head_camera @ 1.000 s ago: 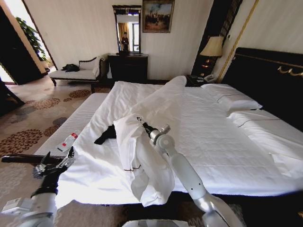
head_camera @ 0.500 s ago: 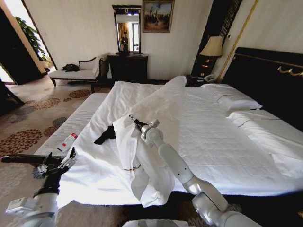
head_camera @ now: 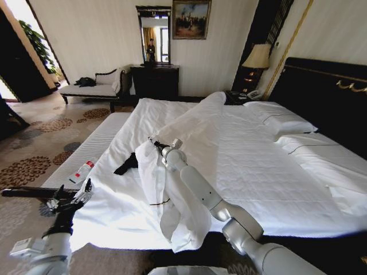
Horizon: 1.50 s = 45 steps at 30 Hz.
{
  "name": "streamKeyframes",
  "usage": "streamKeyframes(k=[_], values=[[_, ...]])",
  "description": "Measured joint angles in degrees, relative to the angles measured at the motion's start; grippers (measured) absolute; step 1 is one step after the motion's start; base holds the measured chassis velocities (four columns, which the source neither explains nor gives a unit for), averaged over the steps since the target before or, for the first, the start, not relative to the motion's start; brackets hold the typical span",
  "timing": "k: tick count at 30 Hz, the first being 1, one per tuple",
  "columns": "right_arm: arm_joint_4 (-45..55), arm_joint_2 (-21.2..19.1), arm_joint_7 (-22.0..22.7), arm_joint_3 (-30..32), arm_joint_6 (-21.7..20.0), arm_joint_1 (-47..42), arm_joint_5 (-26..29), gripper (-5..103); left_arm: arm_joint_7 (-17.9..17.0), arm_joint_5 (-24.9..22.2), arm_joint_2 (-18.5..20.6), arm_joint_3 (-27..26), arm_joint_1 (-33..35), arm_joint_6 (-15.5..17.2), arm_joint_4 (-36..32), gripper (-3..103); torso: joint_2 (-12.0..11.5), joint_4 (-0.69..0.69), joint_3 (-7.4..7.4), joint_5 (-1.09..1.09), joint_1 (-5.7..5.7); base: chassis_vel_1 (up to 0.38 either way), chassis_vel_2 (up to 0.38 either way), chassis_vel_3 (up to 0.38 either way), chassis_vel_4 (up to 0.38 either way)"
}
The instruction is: Fold the clothes on the bed.
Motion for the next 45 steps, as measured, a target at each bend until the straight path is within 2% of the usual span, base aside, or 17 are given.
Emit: streamKeyframes(k=[2,5,7,8,9,12,14,16,17,18,21,23,25,31,39,42,45], values=[[-0.1,0.0,-0.1,-0.1,0.0,0.0,-0.1,89,0.0,0.0,0.0,0.1,-0.1,0.0,0.1,100,0.0,0.00,0.00,0.00,0.00,0.000,0.000,0.000,0.000],[-1.1,0.0,-0.6,-0.6,0.1,0.0,-1.3,73,0.0,0.0,-0.1,0.6,-0.3,0.0,0.2,100,0.0,0.00,0.00,0.00,0.00,0.000,0.000,0.000,0.000],[-1.5,0.1,-0.9,-0.6,0.2,0.0,-1.7,73,0.0,0.0,-0.1,0.7,-0.3,0.0,0.2,100,0.0,0.00,0.00,0.00,0.00,0.000,0.000,0.000,0.000],[-2.1,0.3,-1.2,-0.6,0.3,0.1,-2.2,62,0.0,0.0,-0.1,0.7,-0.3,0.0,0.3,100,0.0,0.00,0.00,0.00,0.00,0.000,0.000,0.000,0.000],[-2.3,0.4,-1.4,-0.6,0.4,0.2,-2.3,62,0.0,0.0,-0.1,0.7,-0.3,0.0,0.4,100,0.0,0.00,0.00,0.00,0.00,0.000,0.000,0.000,0.000],[-2.5,0.6,-2.0,-0.6,0.6,0.4,-2.5,51,0.0,0.0,-0.1,0.6,-0.4,0.0,0.5,100,0.0,0.00,0.00,0.01,0.00,0.000,0.000,0.000,0.000],[-2.5,0.6,-3.2,-0.5,1.4,0.5,-2.7,41,0.0,0.2,-0.2,0.7,-0.5,0.0,0.7,100,0.0,0.00,0.00,0.00,0.00,0.000,0.000,0.000,0.000],[-2.5,0.6,-3.5,-0.5,1.6,0.5,-2.7,41,0.0,0.2,-0.2,0.8,-0.5,0.0,0.7,100,0.0,0.00,0.00,0.01,0.00,0.000,0.000,0.000,0.000],[-2.4,0.7,-4.1,-0.3,2.2,0.5,-2.8,30,0.0,0.4,-0.4,1.1,-0.5,0.0,0.8,100,0.0,0.00,0.00,0.00,0.00,0.000,0.000,0.000,0.000],[-2.2,0.7,-4.4,-0.2,2.5,0.4,-2.9,30,0.0,0.5,-0.5,1.2,-0.5,0.0,0.8,100,0.0,0.00,0.00,0.01,0.00,0.000,0.000,0.000,0.000],[-0.9,0.8,-5.0,0.4,3.7,-0.5,-2.9,13,0.0,0.7,-0.6,1.3,-0.5,-0.1,0.9,100,0.0,0.00,0.00,0.01,0.00,0.000,0.000,0.000,0.000],[-0.2,0.7,-5.3,0.6,4.2,-1.1,-2.9,13,0.0,0.7,-0.6,1.3,-0.5,-0.1,0.9,100,0.0,0.00,0.00,0.01,0.00,0.000,0.000,0.000,0.000],[1.3,0.5,-5.6,1.1,5.1,-2.1,-2.9,4,0.0,0.7,-0.6,1.3,-0.4,-0.1,0.9,100,0.0,0.01,0.00,0.01,0.00,0.000,0.000,0.000,0.000],[8.1,-1.9,-6.0,4.2,7.4,-6.8,-2.3,2,0.0,0.8,-0.6,1.4,-0.4,-0.1,0.9,100,0.0,0.01,0.00,0.01,0.00,0.000,0.000,0.000,0.000],[19.9,-6.8,-7.7,13.1,11.4,-14.5,-1.8,2,-0.1,0.8,-0.6,2.3,-0.8,-0.2,1.2,100,0.0,0.00,0.00,0.03,0.00,0.000,0.000,0.000,0.000],[24.4,-8.0,-8.9,16.9,12.4,-17.9,-2.4,2,-0.1,1.0,-0.6,3.0,-1.0,-0.2,1.2,100,0.0,0.00,0.00,0.03,0.00,0.000,0.000,0.000,0.000],[32.6,-9.2,-9.9,25.0,13.4,-26.1,-2.8,2,-0.1,1.4,-0.7,4.1,-1.3,-0.2,1.3,100,0.0,0.00,-0.01,0.03,0.00,0.000,0.000,0.000,0.000]])
